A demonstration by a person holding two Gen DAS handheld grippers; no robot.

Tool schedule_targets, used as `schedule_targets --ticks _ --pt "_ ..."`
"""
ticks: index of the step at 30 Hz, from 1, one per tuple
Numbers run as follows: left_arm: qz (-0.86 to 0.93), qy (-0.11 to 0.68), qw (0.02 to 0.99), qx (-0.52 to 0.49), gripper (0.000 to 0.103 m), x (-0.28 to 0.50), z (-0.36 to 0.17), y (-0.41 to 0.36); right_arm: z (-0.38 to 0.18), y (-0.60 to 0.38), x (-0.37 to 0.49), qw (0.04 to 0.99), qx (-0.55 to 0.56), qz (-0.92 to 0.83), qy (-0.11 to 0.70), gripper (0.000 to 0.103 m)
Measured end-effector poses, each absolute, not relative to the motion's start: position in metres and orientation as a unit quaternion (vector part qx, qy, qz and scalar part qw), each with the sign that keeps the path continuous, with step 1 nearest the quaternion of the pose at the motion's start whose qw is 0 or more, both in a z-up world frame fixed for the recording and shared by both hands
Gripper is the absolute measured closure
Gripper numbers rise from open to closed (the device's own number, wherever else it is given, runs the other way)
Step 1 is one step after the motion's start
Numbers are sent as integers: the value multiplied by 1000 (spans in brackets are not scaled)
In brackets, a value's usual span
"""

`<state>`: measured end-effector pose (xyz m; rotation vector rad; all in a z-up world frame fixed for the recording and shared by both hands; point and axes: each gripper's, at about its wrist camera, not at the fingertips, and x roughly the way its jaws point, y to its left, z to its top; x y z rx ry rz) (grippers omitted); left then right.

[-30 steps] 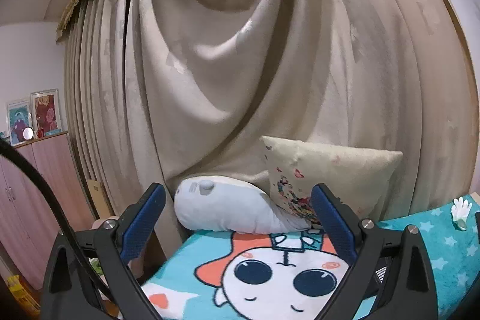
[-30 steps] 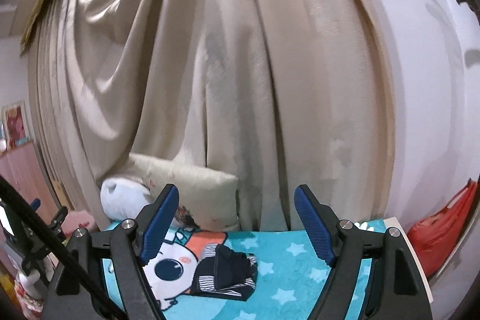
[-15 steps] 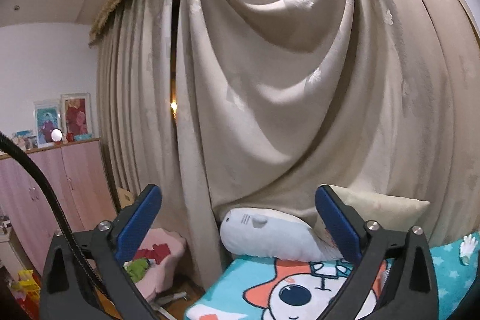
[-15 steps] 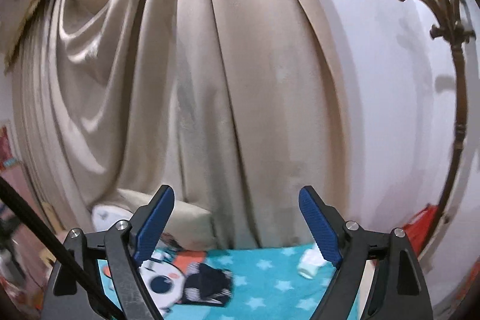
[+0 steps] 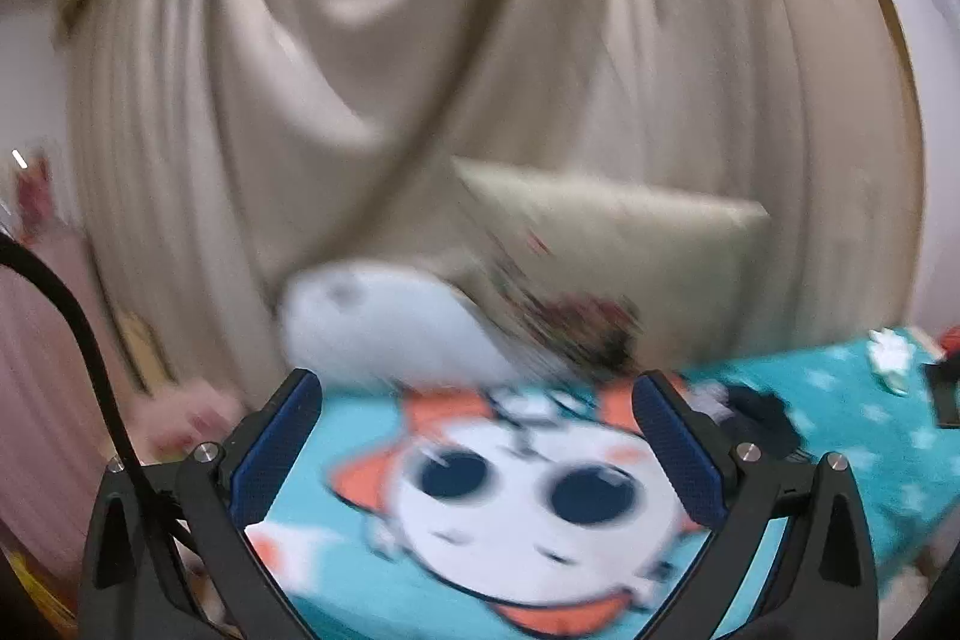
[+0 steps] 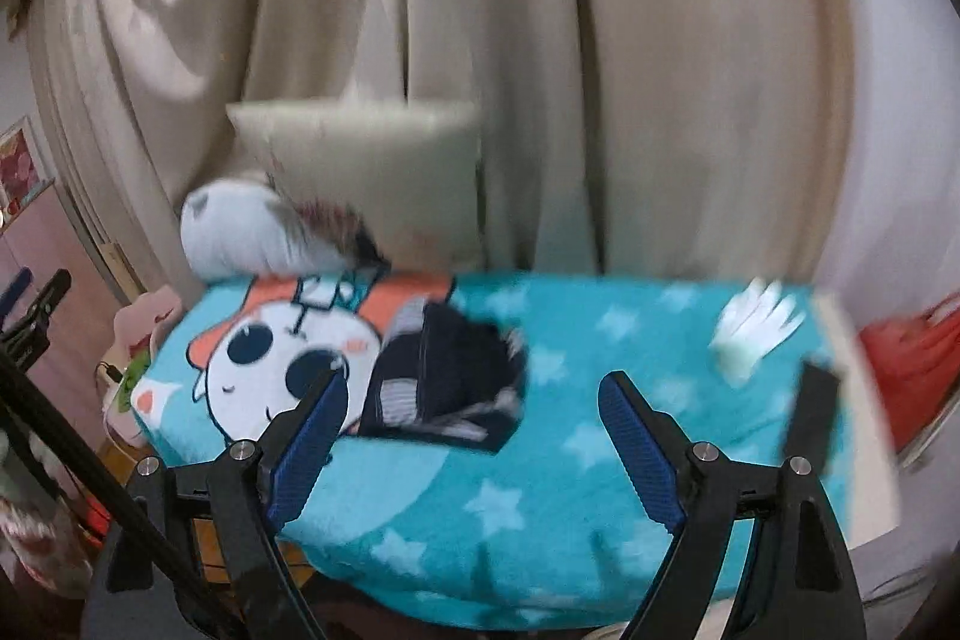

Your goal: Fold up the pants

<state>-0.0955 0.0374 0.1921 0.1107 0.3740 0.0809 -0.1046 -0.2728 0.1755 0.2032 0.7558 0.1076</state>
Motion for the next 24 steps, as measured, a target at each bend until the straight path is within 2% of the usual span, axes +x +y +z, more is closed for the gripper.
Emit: schedule_targets --ticks 4,10,24 --pt "6 257 966 16 0 -57 142 15 96 -277 -79 899 154 14 409 15" --pt "16 287 958 12 0 -28 104 -10 38 -285 -53 877 179 -31 445 15" --pt "7 323 946 25 0 27 64 -34 15 -264 6 875 117 -30 468 15"
